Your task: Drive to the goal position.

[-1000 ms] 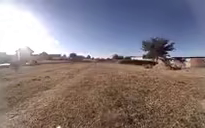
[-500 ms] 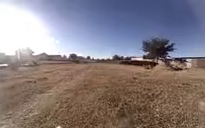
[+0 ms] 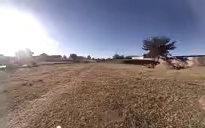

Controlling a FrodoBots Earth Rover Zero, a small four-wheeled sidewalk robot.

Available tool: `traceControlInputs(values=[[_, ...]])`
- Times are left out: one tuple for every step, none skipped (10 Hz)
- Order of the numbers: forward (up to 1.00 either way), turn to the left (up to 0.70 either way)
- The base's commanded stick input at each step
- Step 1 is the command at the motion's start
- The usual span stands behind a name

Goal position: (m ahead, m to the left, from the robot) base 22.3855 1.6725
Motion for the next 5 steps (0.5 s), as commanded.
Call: traceControlInputs(values=[[0.50,0.00],[0.50,0.00],[0.50,0.00],[0.50,0.00],[0.50,0.00]])
